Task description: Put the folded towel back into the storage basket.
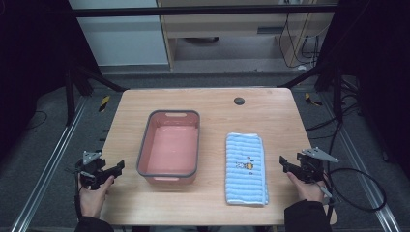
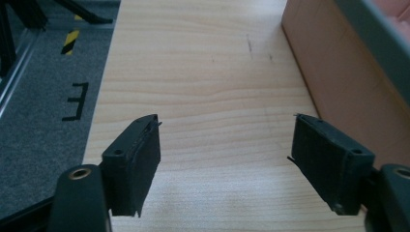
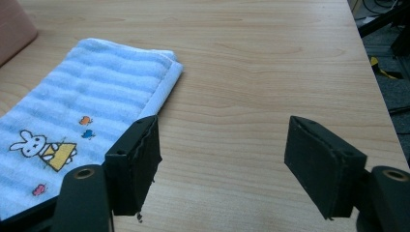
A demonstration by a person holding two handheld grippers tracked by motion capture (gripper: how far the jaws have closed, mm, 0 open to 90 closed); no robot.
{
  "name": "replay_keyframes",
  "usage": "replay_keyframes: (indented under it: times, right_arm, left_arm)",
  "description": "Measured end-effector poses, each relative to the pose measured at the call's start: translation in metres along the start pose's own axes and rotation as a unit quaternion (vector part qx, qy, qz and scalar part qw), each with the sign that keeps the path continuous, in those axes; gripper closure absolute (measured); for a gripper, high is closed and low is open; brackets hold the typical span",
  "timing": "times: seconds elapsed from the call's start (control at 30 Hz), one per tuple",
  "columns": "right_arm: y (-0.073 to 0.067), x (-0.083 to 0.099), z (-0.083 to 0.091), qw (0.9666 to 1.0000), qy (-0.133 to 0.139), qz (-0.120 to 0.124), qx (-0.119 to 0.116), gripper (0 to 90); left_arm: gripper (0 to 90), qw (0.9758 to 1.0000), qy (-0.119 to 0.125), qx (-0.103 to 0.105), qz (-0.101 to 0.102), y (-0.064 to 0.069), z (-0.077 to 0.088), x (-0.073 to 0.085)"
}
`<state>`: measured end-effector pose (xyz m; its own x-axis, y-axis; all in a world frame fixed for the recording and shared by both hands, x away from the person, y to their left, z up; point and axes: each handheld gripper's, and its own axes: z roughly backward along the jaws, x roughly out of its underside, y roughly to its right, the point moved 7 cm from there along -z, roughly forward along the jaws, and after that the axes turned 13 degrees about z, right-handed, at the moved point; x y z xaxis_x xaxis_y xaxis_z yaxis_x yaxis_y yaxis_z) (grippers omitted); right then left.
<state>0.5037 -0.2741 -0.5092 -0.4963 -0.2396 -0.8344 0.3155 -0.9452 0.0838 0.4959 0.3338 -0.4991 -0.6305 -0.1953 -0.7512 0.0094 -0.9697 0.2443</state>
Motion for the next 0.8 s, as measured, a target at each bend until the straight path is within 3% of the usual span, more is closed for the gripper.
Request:
replay_keyframes:
  times: [0.2, 0.27, 0.47, 0.6, 0.8]
  right_arm:
    - [0.001, -0.003, 0.005, 1.0000, 0.003, -0.007, -0.003, 32.4]
    - [0.001, -0.004, 0.007, 1.0000, 0.005, -0.006, -0.005, 33.5]
    - [-0.002, -0.013, 0.013, 0.9997, 0.016, 0.004, -0.016, 37.4]
    - [-0.004, -0.019, 0.015, 0.9994, 0.027, 0.000, -0.024, 37.5]
    - [-0.007, -0.034, 0.017, 0.9989, 0.032, 0.018, -0.028, 35.9]
  left_arm:
    - [30.3, 0.9998, 0.012, 0.006, -0.012, 0.007, 0.010, -0.007]
    - [31.3, 0.9993, 0.019, 0.031, -0.001, 0.014, 0.017, -0.010]
    - [31.8, 0.9975, 0.039, 0.057, 0.017, 0.022, 0.028, -0.015]
    - [30.9, 0.9965, 0.043, 0.071, 0.006, 0.029, 0.032, -0.019]
    - [29.7, 0.9957, 0.044, 0.080, -0.017, 0.048, 0.030, -0.024]
